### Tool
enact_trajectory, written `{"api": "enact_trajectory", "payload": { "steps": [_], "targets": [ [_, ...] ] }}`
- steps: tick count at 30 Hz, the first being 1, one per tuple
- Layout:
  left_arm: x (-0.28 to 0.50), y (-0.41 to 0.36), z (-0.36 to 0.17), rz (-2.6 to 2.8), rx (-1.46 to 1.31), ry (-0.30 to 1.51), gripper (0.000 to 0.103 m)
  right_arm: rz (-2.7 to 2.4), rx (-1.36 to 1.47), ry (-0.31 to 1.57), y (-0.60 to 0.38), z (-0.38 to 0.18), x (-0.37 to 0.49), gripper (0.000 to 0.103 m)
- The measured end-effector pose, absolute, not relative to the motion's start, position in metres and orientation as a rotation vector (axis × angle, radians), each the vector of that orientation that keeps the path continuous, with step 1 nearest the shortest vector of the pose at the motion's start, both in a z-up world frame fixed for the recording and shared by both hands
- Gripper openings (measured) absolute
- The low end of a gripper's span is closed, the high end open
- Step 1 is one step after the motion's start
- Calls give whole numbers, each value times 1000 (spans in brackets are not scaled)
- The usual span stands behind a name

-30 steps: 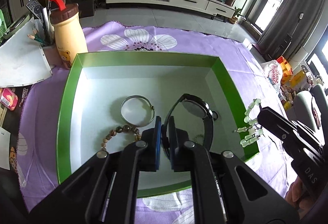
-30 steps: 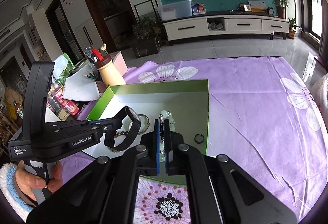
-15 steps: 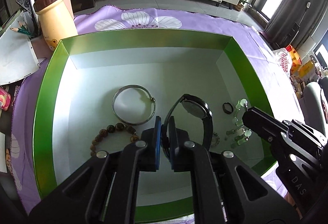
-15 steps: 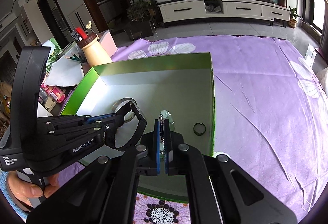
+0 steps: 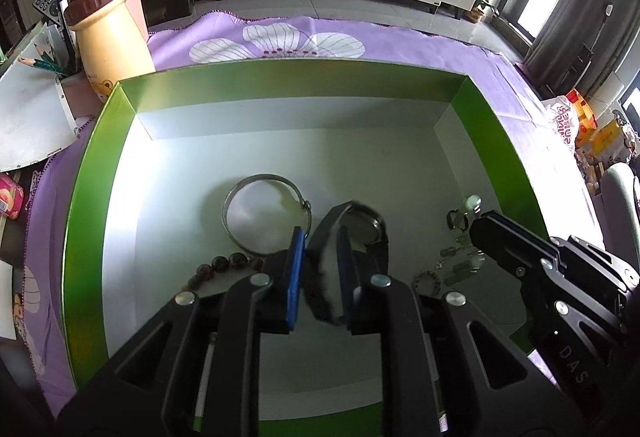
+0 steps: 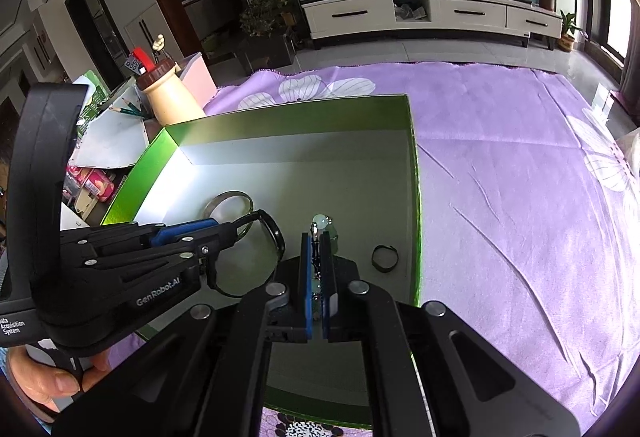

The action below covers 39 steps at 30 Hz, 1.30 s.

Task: Organize jewelry
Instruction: 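Carry the black watch and jade keychain into the green box and release both, then lift both open tools out of the box back toward the remaining jewelry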

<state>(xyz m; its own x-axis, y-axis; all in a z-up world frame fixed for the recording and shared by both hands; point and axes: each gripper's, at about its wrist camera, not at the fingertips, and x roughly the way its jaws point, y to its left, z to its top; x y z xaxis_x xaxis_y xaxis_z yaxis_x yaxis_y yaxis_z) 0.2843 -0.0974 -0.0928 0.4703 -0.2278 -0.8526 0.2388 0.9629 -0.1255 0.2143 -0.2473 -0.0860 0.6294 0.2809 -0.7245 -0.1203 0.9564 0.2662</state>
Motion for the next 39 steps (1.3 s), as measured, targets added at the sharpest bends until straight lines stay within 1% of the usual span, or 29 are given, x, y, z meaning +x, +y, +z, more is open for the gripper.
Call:
{"api": "enact_trajectory", "payload": {
  "steps": [1,2,3,7,8,9,10,11,13,14,16,18,19,20,21,23,25,28,29,35,39],
  "targets": [
    [284,-97,-92,-289,12,1039,24,229,210,858,-249,-86,214,8],
    [283,-97,-91,-291,17,1036,29,231,217,858,-250,-86,213,9],
    [281,-98,-90,-291,29,1030,32,231,224,857,-251,-86,213,10],
    [273,-99,-85,-297,64,1005,34,239,234,841,-252,-82,205,10],
    [270,-99,-83,-298,72,997,39,242,232,836,-252,-80,202,10],
    [267,-99,-80,-298,80,986,47,245,231,832,-252,-79,200,10],
    [264,-99,-78,-299,86,976,50,247,230,827,-252,-77,198,11],
    [261,-99,-76,-300,93,966,53,250,230,818,-252,-75,193,16],
    [254,-100,-71,-298,115,948,57,254,236,800,-255,-71,184,22],
    [250,-100,-69,-296,125,939,61,256,240,795,-255,-70,180,22],
    [241,-101,-63,-298,144,918,65,258,244,784,-256,-66,172,24],
    [233,-101,-58,-294,160,900,74,262,244,774,-257,-62,162,28],
    [227,-101,-55,-298,164,891,75,263,245,769,-258,-60,157,31],
    [224,-101,-53,-300,165,888,78,263,247,763,-259,-58,154,37],
    [219,-100,-50,-303,166,883,83,262,249,756,-259,-56,148,39],
    [210,-98,-46,-302,165,875,87,266,249,752,-261,-53,139,42],
    [202,-96,-43,-306,164,875,89,269,249,751,-261,-51,131,42],
    [192,-91,-41,-307,157,879,94,271,251,755,-261,-49,117,48],
    [189,-90,-40,-310,152,884,95,272,251,757,-261,-49,112,48],
    [170,-70,-40,-314,104,912,96,270,257,782,-262,-50,87,49],
    [157,-44,-41,-302,40,927,96,273,263,794,-263,-53,69,49]
  ]
}}
